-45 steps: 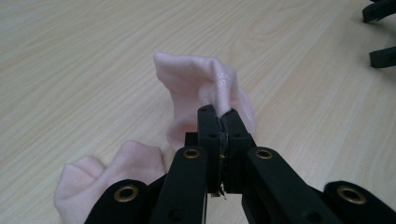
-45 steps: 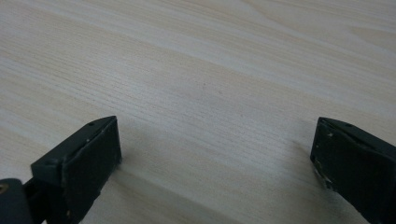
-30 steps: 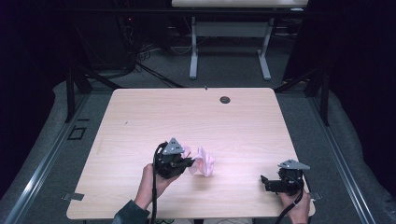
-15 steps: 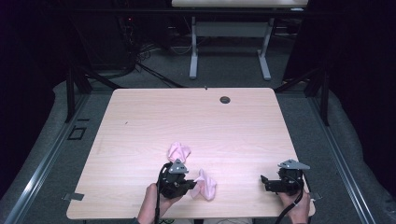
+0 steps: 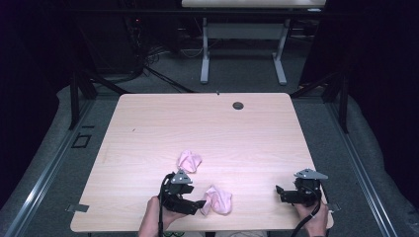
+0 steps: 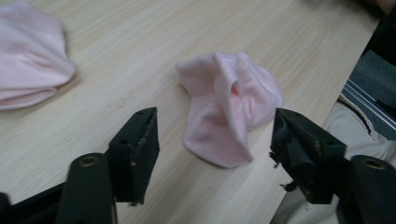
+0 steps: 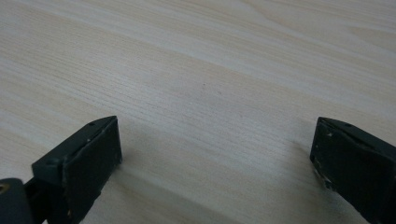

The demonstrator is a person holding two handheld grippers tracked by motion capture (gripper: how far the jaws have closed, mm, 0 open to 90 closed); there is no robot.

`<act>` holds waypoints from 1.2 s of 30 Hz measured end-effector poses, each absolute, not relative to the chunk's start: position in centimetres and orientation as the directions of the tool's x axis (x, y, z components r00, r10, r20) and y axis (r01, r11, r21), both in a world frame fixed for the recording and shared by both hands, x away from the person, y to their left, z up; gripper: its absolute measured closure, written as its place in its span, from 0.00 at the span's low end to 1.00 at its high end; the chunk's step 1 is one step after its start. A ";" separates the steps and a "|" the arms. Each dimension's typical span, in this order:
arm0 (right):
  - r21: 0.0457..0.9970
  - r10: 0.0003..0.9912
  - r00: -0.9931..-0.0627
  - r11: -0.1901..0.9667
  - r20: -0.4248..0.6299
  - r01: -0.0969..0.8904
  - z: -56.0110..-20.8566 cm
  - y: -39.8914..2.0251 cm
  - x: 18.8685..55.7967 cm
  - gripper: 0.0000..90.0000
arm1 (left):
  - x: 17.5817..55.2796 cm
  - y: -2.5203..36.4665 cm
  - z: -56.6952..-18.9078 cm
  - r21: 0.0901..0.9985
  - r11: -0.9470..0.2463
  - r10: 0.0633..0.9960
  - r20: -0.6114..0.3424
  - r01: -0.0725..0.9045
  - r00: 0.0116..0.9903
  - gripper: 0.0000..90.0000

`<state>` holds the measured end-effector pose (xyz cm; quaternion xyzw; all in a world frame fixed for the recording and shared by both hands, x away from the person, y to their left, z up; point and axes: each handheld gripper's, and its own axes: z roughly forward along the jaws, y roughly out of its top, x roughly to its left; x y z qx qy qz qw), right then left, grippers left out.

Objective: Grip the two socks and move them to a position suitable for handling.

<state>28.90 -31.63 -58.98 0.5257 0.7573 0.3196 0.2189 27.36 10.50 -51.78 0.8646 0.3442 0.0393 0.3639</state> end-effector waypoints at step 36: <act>0.717 0.938 -0.348 0.238 0.007 0.655 -59.0 -31.6 28.9 0.02 | 41.3 13.1 -55.4 0.564 -0.389 0.834 -0.120 0.729 0.538 0.27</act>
